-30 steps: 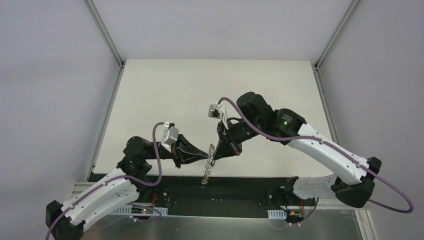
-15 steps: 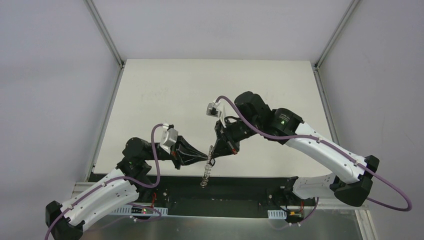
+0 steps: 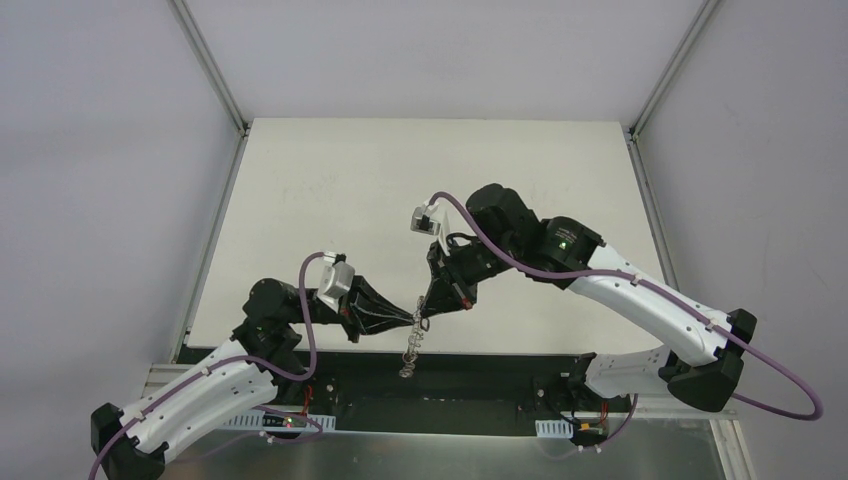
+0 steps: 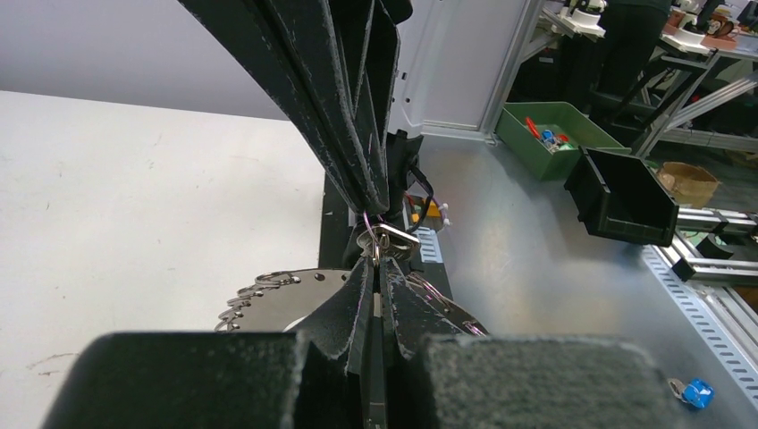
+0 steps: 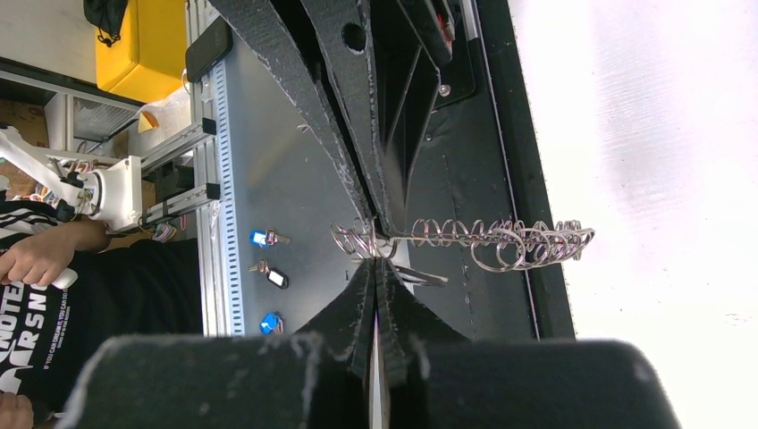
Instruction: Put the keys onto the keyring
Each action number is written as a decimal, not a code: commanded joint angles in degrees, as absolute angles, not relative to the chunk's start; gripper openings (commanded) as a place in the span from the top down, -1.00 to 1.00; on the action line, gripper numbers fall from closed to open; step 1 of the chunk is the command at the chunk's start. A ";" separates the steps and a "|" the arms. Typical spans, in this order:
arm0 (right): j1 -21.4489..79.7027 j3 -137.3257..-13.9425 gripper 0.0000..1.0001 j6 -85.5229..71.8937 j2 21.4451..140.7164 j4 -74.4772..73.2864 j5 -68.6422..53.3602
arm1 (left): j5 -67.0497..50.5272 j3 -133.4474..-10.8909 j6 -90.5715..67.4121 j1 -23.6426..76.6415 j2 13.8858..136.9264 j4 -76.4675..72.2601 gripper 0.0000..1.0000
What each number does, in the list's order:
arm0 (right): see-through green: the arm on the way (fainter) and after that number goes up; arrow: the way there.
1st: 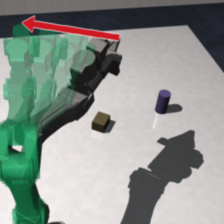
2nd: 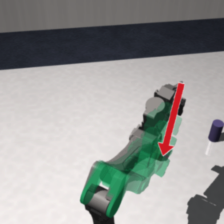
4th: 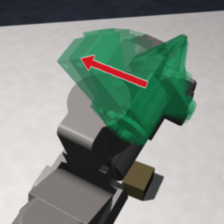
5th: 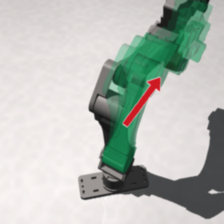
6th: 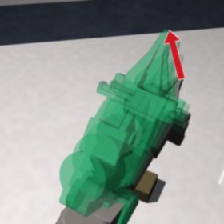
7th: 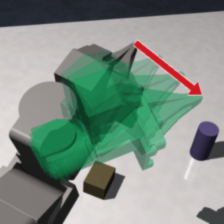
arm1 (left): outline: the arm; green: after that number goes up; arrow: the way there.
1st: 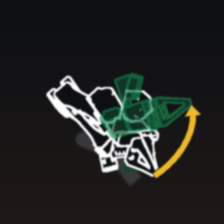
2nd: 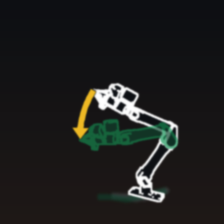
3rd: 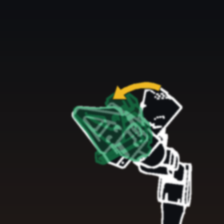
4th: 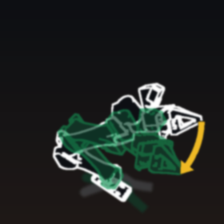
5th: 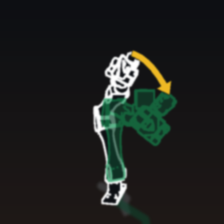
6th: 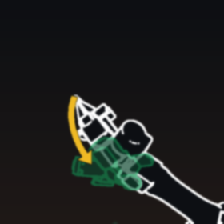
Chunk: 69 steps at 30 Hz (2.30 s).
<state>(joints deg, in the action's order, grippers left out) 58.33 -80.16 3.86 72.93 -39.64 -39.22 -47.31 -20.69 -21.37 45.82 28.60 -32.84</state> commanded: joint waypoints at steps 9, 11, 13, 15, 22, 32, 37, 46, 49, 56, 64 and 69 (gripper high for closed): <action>60.08 -80.56 1.00 3.29 71.54 -38.38 -36.66 | -46.58 -21.20 -20.04 46.45 27.25 -37.09 1.00; 60.15 -80.38 1.00 3.03 71.54 -38.38 -36.25 | -46.47 -21.19 -20.04 46.44 27.02 -37.09 1.00; 60.41 -80.18 1.00 2.99 71.55 -38.41 -36.05 | -46.28 -21.02 -20.04 46.49 26.79 -37.01 1.00; 60.64 -79.95 1.00 2.84 71.34 -38.41 -35.74 | -46.07 -20.94 -20.04 46.49 26.57 -36.94 1.00; 61.11 -79.00 1.00 2.53 70.74 -38.30 -34.24 | -45.69 -20.92 -20.04 46.49 26.24 -36.74 1.00; 61.45 -78.22 1.00 2.02 70.58 -37.30 -32.55 | -45.82 -20.83 -20.13 46.56 26.12 -36.74 1.00; 61.75 -78.32 1.00 2.51 70.49 -37.93 -32.81 | -45.19 -20.66 -20.05 46.54 25.66 -36.76 1.00; 62.41 -76.99 0.23 4.91 67.48 -38.67 -29.89 | -45.19 -20.74 -20.98 46.52 26.06 -38.19 1.00; 62.72 -77.46 0.10 6.31 65.86 -38.97 -27.79 | -45.43 -20.82 -21.62 46.63 26.31 -39.07 1.00; 63.87 -75.34 0.07 10.42 62.92 -35.14 -24.21 | -43.29 -20.53 -25.75 46.58 26.80 -44.93 1.00; 64.46 -70.77 0.10 17.13 58.22 -25.55 -24.49 | -41.14 -19.86 -31.77 46.65 28.66 -55.04 1.00; 64.50 -70.54 0.09 19.62 56.78 -21.82 -24.91 | -40.62 -19.86 -34.50 46.64 31.35 -61.39 1.00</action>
<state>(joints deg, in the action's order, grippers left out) 64.14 -70.06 15.53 58.94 -29.02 -24.62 -42.30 -19.66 -30.76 45.82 29.93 -49.30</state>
